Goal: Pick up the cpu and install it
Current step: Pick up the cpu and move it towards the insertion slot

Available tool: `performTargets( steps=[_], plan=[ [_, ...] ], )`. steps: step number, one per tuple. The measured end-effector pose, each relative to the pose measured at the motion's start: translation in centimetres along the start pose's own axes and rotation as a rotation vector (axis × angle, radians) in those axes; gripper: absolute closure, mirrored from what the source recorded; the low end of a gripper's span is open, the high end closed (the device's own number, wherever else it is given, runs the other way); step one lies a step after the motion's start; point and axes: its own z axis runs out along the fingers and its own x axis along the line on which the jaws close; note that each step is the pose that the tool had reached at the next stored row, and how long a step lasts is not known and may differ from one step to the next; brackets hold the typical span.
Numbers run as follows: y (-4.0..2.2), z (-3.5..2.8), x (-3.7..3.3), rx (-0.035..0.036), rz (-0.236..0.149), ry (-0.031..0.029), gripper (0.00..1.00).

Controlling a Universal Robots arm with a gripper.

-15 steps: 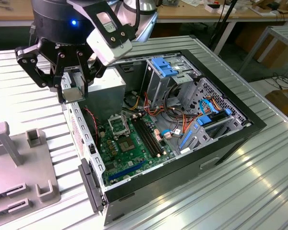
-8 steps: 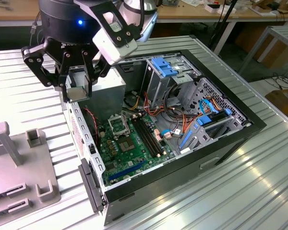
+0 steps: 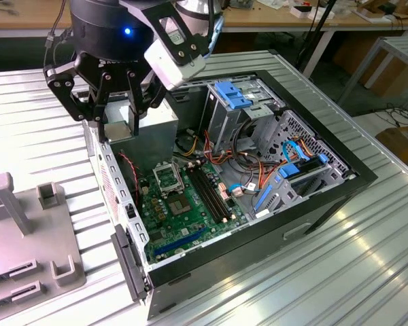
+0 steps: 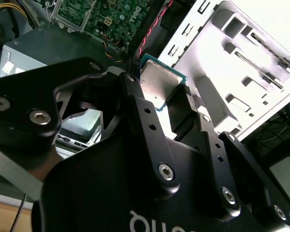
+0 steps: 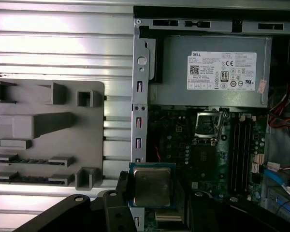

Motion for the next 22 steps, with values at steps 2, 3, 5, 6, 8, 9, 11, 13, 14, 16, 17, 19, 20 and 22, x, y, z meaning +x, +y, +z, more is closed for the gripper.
performTargets(
  steps=[2, 3, 5, 6, 8, 9, 11, 13, 14, 16, 17, 19, 20, 22],
  plan=[
    [-0.01, -0.01, -0.29, 0.0004, 0.000, 0.0001, 0.53],
    [-0.01, -0.01, -0.38, 0.0004, 0.000, 0.0001, 0.53],
    [-0.02, -0.01, -0.56, 0.0005, 0.000, 0.0001, 0.53],
    [-0.04, -0.01, -0.62, 0.0006, 0.000, 0.0001, 0.53],
    [-0.07, 0.00, -0.74, 0.0005, 0.000, 0.0001, 0.53],
    [-0.07, 0.01, -0.82, 0.0004, 0.000, 0.0000, 0.53],
    [-0.09, 0.01, -1.19, 0.0006, 0.000, 0.0001, 0.53],
    [-0.10, 0.01, -1.64, 0.0007, 0.000, 0.0000, 0.53],
    [-0.11, 0.02, -1.84, 0.0007, 0.000, 0.0001, 0.53],
    [-0.12, 0.03, -2.35, 0.0007, 0.000, 0.0000, 0.53],
    [-0.13, 0.03, -2.53, 0.0007, 0.000, 0.0000, 0.53],
    [-0.14, 0.04, -2.92, 0.0007, 0.000, 0.0000, 0.53],
    [-0.15, 0.04, -3.15, 0.0008, 0.000, 0.0001, 0.53],
    [-0.16, 0.05, -3.48, 0.0007, 0.000, 0.0001, 0.53]
  ],
)
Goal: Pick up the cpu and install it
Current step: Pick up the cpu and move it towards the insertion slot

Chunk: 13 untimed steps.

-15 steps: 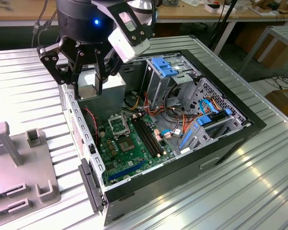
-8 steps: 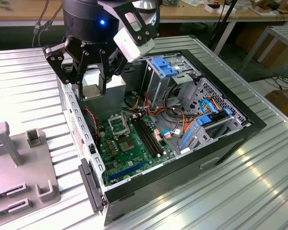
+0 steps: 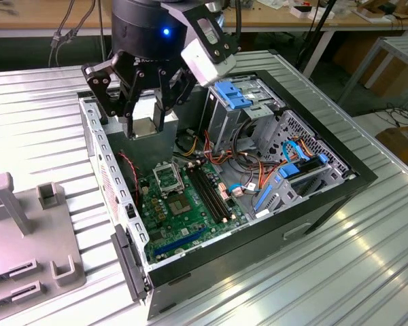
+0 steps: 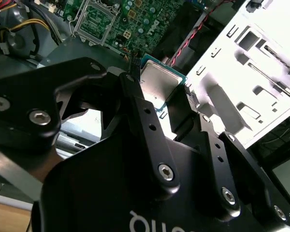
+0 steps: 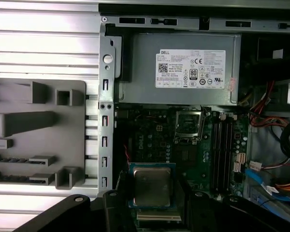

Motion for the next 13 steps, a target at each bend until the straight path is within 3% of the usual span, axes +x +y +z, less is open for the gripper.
performTargets(
  steps=[13],
  plan=[
    [-0.06, 0.03, -2.02, 0.0008, 0.000, 0.0000, 0.53]
  ],
)
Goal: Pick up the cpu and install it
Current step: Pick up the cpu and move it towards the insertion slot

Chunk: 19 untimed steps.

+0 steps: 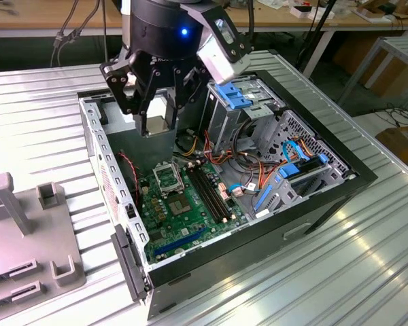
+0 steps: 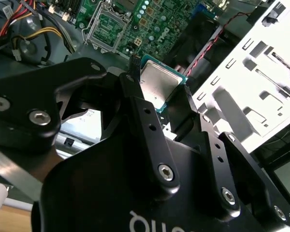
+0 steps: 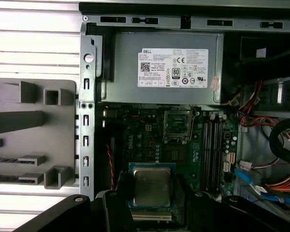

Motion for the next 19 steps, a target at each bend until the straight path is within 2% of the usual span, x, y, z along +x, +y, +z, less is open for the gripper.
performTargets(
  steps=[6, 15, 19],
  plan=[
    [-0.04, -0.02, -1.07, 0.0010, 0.000, 0.0000, 0.53],
    [-0.03, -0.02, -1.11, 0.0009, 0.000, 0.0001, 0.53],
    [-0.04, -0.02, -1.43, 0.0009, 0.000, 0.0000, 0.53]
  ],
)
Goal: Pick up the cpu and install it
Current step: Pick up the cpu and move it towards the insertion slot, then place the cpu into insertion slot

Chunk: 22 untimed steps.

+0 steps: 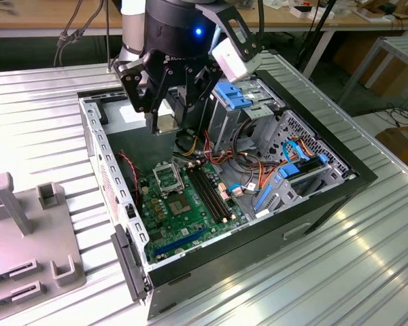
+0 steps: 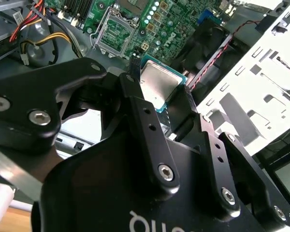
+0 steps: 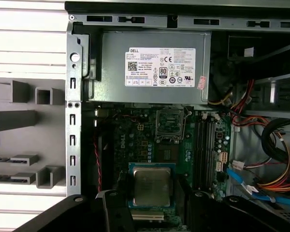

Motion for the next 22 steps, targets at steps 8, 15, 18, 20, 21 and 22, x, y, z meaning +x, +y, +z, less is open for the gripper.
performTargets(
  steps=[8, 15, 18, 20, 21, 22],
  plan=[
    [-0.04, -0.01, -1.28, 0.0001, 0.000, 0.0000, 0.53],
    [-0.11, -0.01, -1.37, 0.0000, 0.000, 0.0000, 0.53],
    [-0.17, -0.01, -1.37, 0.0000, 0.000, 0.0000, 0.53],
    [-0.21, -0.01, -1.37, 0.0000, 0.000, 0.0000, 0.53],
    [-0.23, -0.01, -1.37, 0.0000, 0.000, 0.0000, 0.53],
    [-0.25, -0.01, -1.37, 0.0000, 0.000, 0.0000, 0.53]
  ],
)
